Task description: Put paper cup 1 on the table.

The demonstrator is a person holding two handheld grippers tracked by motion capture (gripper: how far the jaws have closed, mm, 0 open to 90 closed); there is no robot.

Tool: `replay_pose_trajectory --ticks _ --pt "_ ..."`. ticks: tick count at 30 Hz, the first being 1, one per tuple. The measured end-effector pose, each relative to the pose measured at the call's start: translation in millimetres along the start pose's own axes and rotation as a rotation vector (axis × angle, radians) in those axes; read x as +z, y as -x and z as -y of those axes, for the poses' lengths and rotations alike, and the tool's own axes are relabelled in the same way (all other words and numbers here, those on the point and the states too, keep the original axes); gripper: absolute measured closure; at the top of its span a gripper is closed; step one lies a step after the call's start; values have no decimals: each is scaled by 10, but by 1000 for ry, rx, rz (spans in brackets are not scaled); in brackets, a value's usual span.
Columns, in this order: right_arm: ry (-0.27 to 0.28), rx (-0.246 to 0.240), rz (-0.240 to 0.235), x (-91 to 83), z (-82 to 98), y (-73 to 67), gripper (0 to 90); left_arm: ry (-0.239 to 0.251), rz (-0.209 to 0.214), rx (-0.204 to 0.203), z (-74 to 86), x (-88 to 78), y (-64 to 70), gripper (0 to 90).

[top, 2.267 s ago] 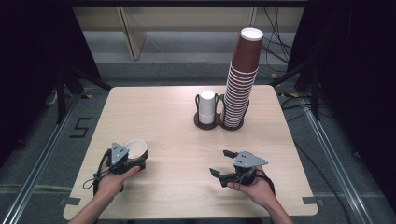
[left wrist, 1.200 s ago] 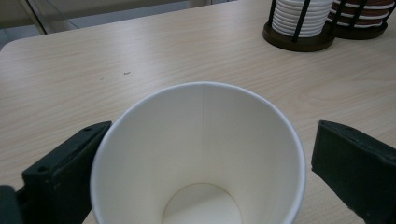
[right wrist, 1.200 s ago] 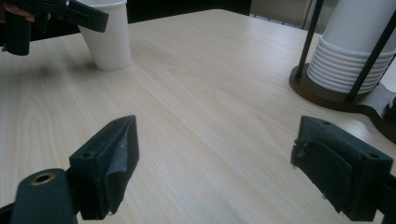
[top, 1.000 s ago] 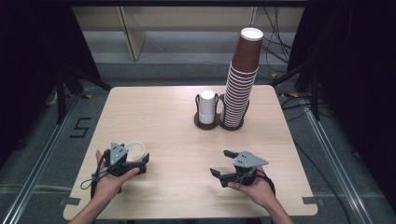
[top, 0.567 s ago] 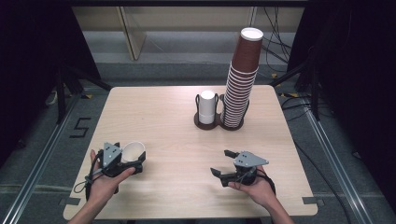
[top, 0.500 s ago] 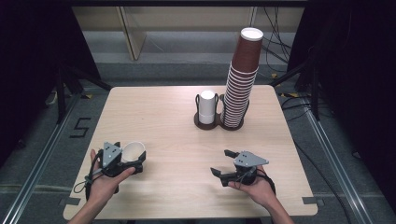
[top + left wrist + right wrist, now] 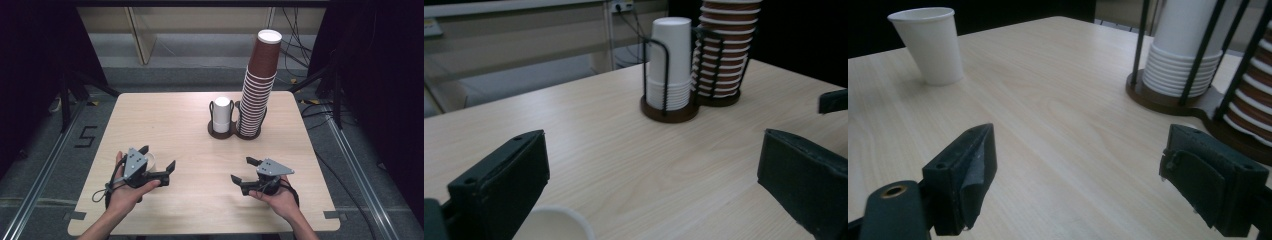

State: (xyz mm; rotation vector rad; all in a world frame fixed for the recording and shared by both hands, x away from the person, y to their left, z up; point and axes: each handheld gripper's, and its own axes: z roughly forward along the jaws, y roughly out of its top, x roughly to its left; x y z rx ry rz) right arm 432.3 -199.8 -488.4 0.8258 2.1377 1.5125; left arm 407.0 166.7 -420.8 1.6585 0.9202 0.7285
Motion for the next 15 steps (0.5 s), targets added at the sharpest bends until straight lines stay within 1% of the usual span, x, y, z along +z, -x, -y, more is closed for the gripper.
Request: replay_pose_trajectory --ticks 1,3,4,5,6,7,8,9,10,11,12,13,14,15 --pt "3 4 0 -14 -8 20 149 10 21 5 -38 32 45 0" --pt "23 5 21 -44 -20 64 149 24 52 14 -117 94 135 0" --pt "11 55 21 -71 -20 51 149 35 67 16 -156 130 179 0" --pt "27 27 32 -82 -24 95 149 40 81 20 -196 161 222 0" --pt "40 22 52 -98 -26 120 149 47 92 24 -233 193 264 0" --pt "30 41 52 -131 -32 132 149 53 104 28 -269 224 306 0" --pt "34 37 58 -147 -35 161 149 70 117 62 -311 266 326 0" --pt "45 37 75 -164 -39 184 149 73 124 66 -341 296 363 0" --pt "45 38 83 -194 -50 208 149 74 133 69 -369 326 397 0" --pt "53 64 90 -209 -54 217 149 75 140 70 -394 354 430 0" --pt "56 72 103 -232 -65 233 149 79 146 71 -419 381 460 0" --pt "61 64 120 -261 -81 263 149 80 153 72 -444 404 486 0" --pt "78 61 127 -278 -98 296 149 84 160 73 -468 431 511 0" --pt "83 108 133 -299 -118 288 149 88 166 74 -491 456 533 0"
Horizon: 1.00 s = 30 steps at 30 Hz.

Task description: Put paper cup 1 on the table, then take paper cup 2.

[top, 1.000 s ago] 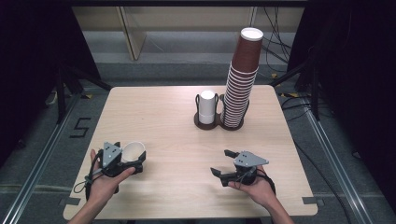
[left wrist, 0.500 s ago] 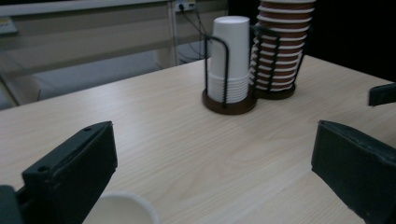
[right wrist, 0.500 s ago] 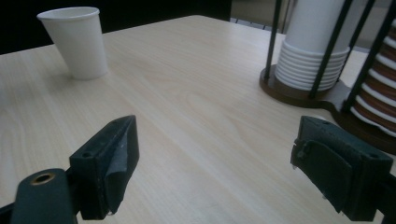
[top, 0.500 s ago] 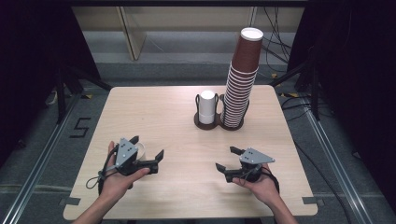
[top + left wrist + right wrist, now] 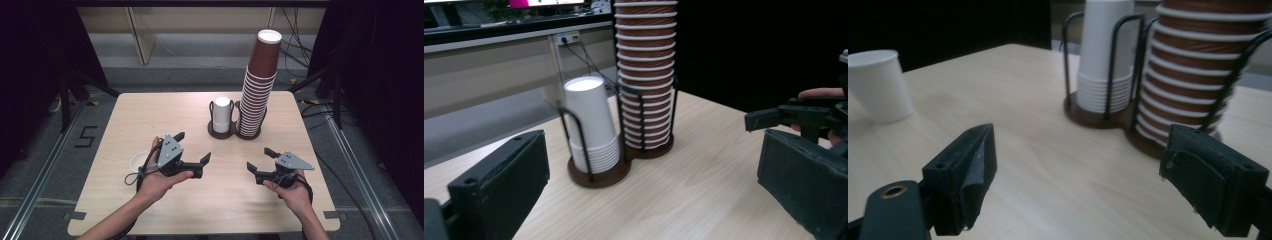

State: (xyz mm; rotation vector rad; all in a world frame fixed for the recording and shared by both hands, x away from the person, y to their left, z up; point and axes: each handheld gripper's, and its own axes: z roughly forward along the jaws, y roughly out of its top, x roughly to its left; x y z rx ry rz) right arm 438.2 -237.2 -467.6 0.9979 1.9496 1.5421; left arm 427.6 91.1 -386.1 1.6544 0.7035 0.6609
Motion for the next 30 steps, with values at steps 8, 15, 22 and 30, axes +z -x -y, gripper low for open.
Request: replay_pose_trajectory --ticks 8,15,22,30 --pt "64 -20 100 -100 -246 196 147 14 39 26 -126 268 135 2" --pt "117 -26 166 -130 -624 306 134 65 84 53 -245 648 217 2" --pt "199 -16 190 -20 -1214 408 111 75 64 61 -465 1105 240 16" --pt "223 -32 198 157 -1792 529 107 95 19 94 -728 1593 172 18"
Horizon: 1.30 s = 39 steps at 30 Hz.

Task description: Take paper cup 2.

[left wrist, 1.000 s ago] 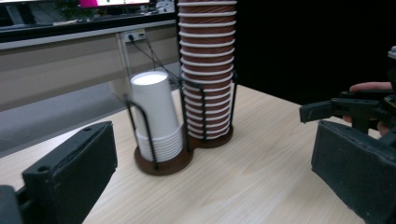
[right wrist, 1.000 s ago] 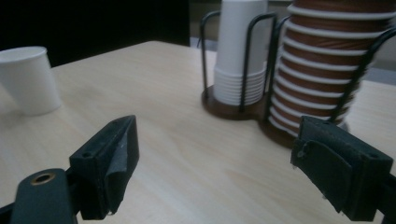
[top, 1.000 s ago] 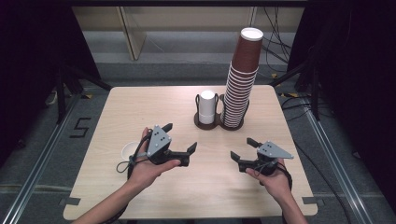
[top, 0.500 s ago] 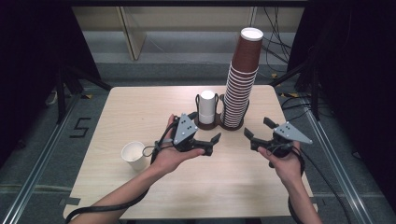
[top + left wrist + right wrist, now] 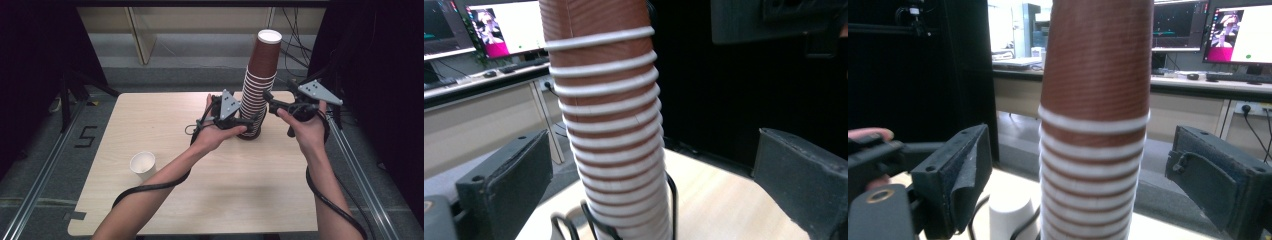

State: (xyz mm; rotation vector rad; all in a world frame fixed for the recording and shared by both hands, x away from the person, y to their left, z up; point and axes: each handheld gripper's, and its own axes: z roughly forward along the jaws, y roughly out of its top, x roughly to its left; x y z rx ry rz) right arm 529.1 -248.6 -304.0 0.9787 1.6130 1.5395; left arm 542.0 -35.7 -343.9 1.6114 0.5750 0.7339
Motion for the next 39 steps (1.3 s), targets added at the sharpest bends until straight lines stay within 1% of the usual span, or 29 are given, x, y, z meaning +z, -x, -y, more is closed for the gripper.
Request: replay_pose_trajectory --ticks 1,2,4,6,7,8,10,13,15,16,18,20,21,22,23,24,25,28,30,32,33,34,36,37,39 --pt "-4 10 1 39 -50 11 103 5 -2 4 -35 56 -15 18" --pt "-6 5 3 82 -97 32 99 9 -5 5 -68 112 -28 19" --pt "-14 13 11 162 -185 59 99 9 -7 7 -129 217 -58 18" --pt "-15 11 13 233 -271 92 97 13 -7 -8 -182 311 -101 18" --pt "-24 10 17 262 -313 104 97 13 -6 -11 -202 354 -123 18" --pt "-22 12 16 302 -347 114 98 10 -7 -14 -214 396 -143 18" --pt "-37 10 10 375 -413 132 98 -1 -10 -23 -228 477 -180 18" --pt "-51 4 15 475 -497 146 98 -16 -14 -30 -231 581 -223 18" --pt "-53 11 16 533 -543 153 98 -13 -25 -53 -229 638 -255 20" --pt "-54 14 20 558 -560 152 98 -15 -22 -64 -230 659 -271 25" --pt "-57 4 20 606 -589 163 98 -8 -16 -80 -233 695 -298 38" --pt "-61 19 20 640 -612 163 98 -7 -8 -107 -243 724 -323 45" --pt "-60 17 25 659 -616 167 98 -14 1 -108 -245 739 -324 46" --pt "-69 5 26 676 -620 172 98 -16 3 -98 -246 751 -318 52" --pt "-76 11 25 693 -622 170 95 -17 8 -95 -245 763 -313 56" --pt "-71 13 28 708 -622 172 94 -19 12 -100 -246 772 -313 62" --pt "-77 16 27 718 -625 170 95 -19 10 -103 -247 779 -314 61" --pt "-80 6 25 749 -624 159 113 -21 15 -116 -247 792 -324 55" --pt "-74 15 27 768 -615 149 138 -19 16 -129 -247 793 -326 56" --pt "-79 20 22 794 -600 137 154 -17 16 -134 -249 794 -325 56" --pt "-82 19 29 805 -590 124 155 -18 16 -136 -250 793 -326 57" --pt "-74 9 32 814 -583 129 156 -18 15 -135 -250 792 -327 57" --pt "-62 26 36 813 -576 117 161 -19 17 -137 -252 789 -328 59" --pt "-64 33 43 808 -576 109 164 -23 18 -128 -250 784 -332 59" --pt "-59 35 45 803 -589 107 170 -22 18 -130 -250 785 -332 59"
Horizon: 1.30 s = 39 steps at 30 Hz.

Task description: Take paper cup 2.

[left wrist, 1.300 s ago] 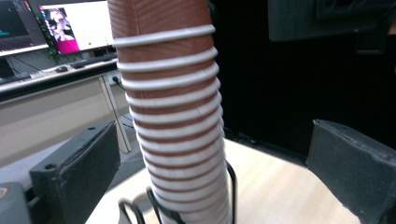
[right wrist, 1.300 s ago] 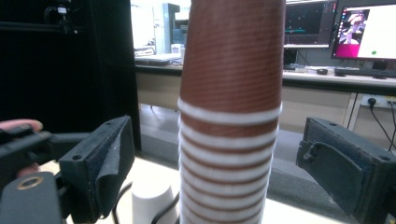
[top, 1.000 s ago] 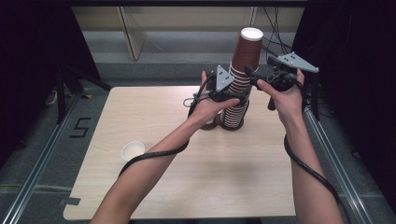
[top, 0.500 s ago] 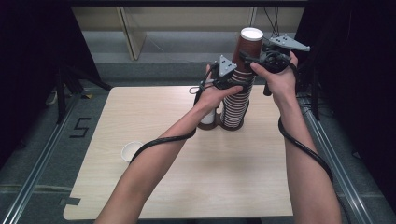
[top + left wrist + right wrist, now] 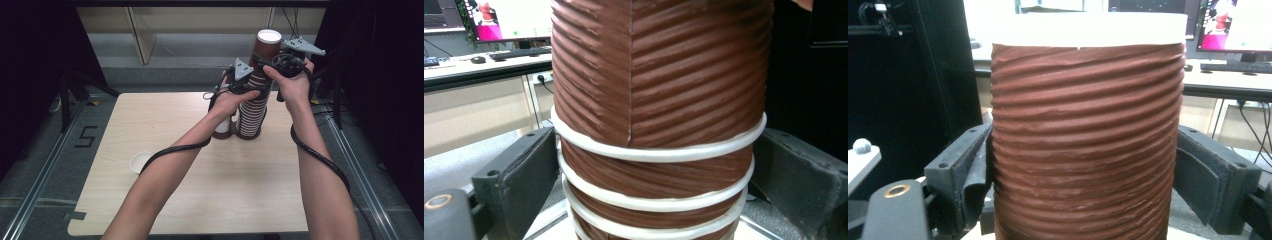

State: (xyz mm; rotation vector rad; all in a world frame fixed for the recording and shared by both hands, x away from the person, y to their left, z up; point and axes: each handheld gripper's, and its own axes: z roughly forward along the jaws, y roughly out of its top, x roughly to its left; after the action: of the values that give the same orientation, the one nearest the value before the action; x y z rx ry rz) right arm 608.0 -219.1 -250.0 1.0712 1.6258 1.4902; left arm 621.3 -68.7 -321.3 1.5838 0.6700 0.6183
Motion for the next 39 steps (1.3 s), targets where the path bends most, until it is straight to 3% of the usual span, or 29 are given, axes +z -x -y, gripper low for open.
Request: replay_pose_trajectory --ticks 6,20,31,39 --pt "50 -9 13 -56 -137 -35 184 4 -2 -6 -2 2 2 61" --pt "90 46 8 -79 -148 -11 195 2 -3 10 -12 -7 4 63" --pt "173 57 0 -156 -251 -16 197 2 -7 21 -28 -15 5 67" --pt "251 95 -3 -217 -348 -26 197 2 -9 31 -32 -18 9 68"
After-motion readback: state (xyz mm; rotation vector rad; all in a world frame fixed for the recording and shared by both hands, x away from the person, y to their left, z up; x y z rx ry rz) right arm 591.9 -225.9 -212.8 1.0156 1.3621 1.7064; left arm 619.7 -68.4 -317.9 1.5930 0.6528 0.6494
